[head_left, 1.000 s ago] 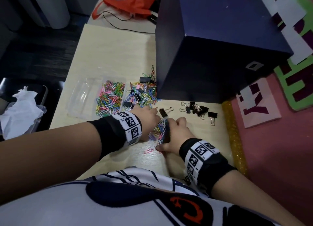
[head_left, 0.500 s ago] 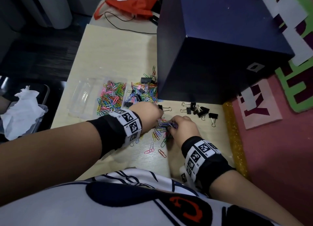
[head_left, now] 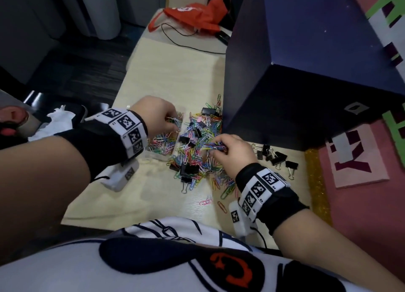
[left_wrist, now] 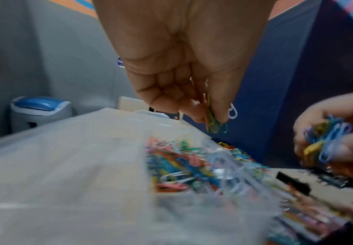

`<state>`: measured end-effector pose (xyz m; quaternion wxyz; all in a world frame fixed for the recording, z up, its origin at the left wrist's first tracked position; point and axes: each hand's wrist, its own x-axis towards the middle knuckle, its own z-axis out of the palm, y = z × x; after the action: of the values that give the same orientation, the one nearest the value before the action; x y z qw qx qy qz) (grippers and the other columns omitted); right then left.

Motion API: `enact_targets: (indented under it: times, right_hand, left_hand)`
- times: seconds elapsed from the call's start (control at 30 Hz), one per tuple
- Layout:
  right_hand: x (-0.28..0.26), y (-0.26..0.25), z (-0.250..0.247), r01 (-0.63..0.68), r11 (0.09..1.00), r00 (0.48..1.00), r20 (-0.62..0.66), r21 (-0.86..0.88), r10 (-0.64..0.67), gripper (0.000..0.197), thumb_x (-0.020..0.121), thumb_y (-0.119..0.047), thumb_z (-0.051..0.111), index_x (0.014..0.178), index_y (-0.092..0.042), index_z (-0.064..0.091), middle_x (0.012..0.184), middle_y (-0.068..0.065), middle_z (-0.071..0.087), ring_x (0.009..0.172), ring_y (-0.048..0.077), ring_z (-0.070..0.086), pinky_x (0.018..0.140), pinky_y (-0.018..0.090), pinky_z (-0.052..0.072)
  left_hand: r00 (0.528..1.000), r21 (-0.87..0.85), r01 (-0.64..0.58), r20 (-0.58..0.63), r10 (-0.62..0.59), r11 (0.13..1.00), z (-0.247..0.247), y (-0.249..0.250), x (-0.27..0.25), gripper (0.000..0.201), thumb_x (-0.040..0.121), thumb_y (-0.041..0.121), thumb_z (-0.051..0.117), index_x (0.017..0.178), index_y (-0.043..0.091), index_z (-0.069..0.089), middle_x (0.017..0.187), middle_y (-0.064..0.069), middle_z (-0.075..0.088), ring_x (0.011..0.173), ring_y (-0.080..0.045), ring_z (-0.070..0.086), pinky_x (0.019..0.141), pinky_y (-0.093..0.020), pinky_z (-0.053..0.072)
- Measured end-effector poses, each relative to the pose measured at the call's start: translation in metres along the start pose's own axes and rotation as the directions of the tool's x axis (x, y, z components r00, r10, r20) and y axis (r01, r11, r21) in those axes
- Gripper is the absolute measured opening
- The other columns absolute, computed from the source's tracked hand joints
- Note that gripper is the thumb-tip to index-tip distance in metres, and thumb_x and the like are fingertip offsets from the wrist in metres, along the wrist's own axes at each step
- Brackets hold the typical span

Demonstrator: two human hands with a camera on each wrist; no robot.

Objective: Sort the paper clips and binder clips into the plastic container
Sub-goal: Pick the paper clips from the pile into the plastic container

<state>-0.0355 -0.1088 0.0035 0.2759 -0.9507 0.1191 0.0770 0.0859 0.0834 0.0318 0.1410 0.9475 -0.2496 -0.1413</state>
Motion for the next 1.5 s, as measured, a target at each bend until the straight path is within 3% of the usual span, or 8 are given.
enact_targets:
  times: [0.23, 0.53, 0.63, 0.73, 0.9, 1.17, 1.3, 1.5]
  right_hand:
    - [0.042, -0.065, 0.008, 0.142, 0.988, 0.986, 0.097, -0.063, -0.135, 0.028, 0.087, -0.024, 0.063, 0.115, -0.02, 0.062, 0.113, 0.004, 0.058, 0.103, 0.022, 0.056, 0.09, 0.028, 0.042]
    - [0.06, -0.088, 0.0, 0.13, 0.99, 0.975, 0.189, -0.047, -0.119, 0.05, 0.092, -0.018, 0.058, 0.139, -0.026, 0.041, 0.132, 0.008, 0.055, 0.113, 0.025, 0.057, 0.098, 0.035, 0.046]
    - [0.053, -0.072, -0.006, 0.093, 0.995, 0.988, 0.131, -0.039, -0.087, 0.029, 0.091, -0.018, 0.057, 0.119, -0.024, 0.055, 0.119, 0.003, 0.055, 0.102, 0.021, 0.058, 0.09, 0.029, 0.046]
    - [0.038, -0.051, -0.002, 0.082, 0.978, 0.966, 0.258, -0.193, -0.03, 0.014, 0.088, -0.02, 0.057, 0.101, -0.022, 0.062, 0.104, 0.0, 0.063, 0.096, 0.021, 0.062, 0.086, 0.033, 0.051]
    - [0.0, -0.026, 0.023, 0.237, 0.903, 0.88, 0.473, -0.358, -0.043, 0.055, 0.081, -0.048, 0.065, 0.129, -0.03, 0.046, 0.119, 0.004, 0.044, 0.11, 0.026, 0.052, 0.09, 0.037, 0.048]
    - [-0.021, -0.002, 0.042, 0.192, 0.949, 0.948, 0.297, -0.249, -0.114, 0.039, 0.088, -0.019, 0.055, 0.126, -0.024, 0.048, 0.119, 0.006, 0.043, 0.108, 0.03, 0.051, 0.084, 0.038, 0.047]
    - [-0.026, 0.013, 0.028, 0.091, 0.99, 0.991, 0.108, -0.104, -0.079, 0.03, 0.088, -0.028, 0.058, 0.118, -0.032, 0.054, 0.119, 0.0, 0.055, 0.108, 0.024, 0.054, 0.092, 0.038, 0.047]
    - [-0.027, 0.046, 0.005, -0.227, 0.974, 0.954, -0.21, -0.029, 0.216, 0.029, 0.094, -0.024, 0.048, 0.122, -0.025, 0.051, 0.122, 0.006, 0.051, 0.105, 0.027, 0.055, 0.089, 0.034, 0.047]
  left_hand:
    - [0.995, -0.035, 0.062, 0.078, -0.06, 0.997, -0.003, -0.03, -0.006, 0.037, 0.077, 0.025, 0.077, 0.113, 0.021, 0.07, 0.102, 0.001, 0.073, 0.098, -0.016, 0.064, 0.08, -0.02, 0.041]
    - [0.999, 0.066, 0.038, 0.035, -0.04, 0.997, -0.004, -0.033, -0.001, 0.019, 0.087, 0.026, 0.062, 0.104, 0.023, 0.071, 0.1, 0.002, 0.072, 0.093, -0.02, 0.063, 0.076, -0.025, 0.043]
    - [0.997, 0.088, -0.02, 0.079, 0.013, 0.996, -0.002, -0.022, -0.002, 0.016, 0.087, 0.024, 0.059, 0.099, 0.025, 0.07, 0.099, 0.002, 0.07, 0.091, -0.021, 0.062, 0.077, -0.028, 0.048]
    - [0.972, 0.171, -0.156, 0.199, 0.121, 0.973, 0.006, -0.003, -0.007, 0.014, 0.088, 0.023, 0.055, 0.095, 0.023, 0.067, 0.095, 0.001, 0.068, 0.089, -0.02, 0.061, 0.077, -0.03, 0.05]
    - [0.901, 0.316, -0.335, 0.384, 0.204, 0.887, 0.03, 0.024, -0.017, 0.023, 0.088, 0.023, 0.052, 0.107, 0.023, 0.065, 0.103, 0.0, 0.065, 0.099, -0.022, 0.061, 0.082, -0.034, 0.053]
    - [0.87, 0.395, -0.45, 0.395, 0.294, 0.801, 0.047, 0.035, -0.028, 0.024, 0.089, 0.024, 0.049, 0.108, 0.02, 0.063, 0.102, -0.002, 0.057, 0.097, -0.024, 0.059, 0.07, -0.034, 0.05]
    - [0.774, 0.347, -0.602, 0.475, 0.418, 0.72, 0.055, 0.043, -0.034, 0.029, 0.088, 0.038, 0.052, 0.114, 0.024, 0.058, 0.106, -0.001, 0.057, 0.102, -0.024, 0.058, 0.08, -0.038, 0.052]
    - [0.716, 0.351, -0.648, 0.584, 0.383, 0.675, 0.072, 0.055, -0.033, 0.045, 0.087, 0.035, 0.061, 0.128, 0.03, 0.045, 0.112, -0.002, 0.05, 0.098, -0.026, 0.056, 0.076, -0.039, 0.053]
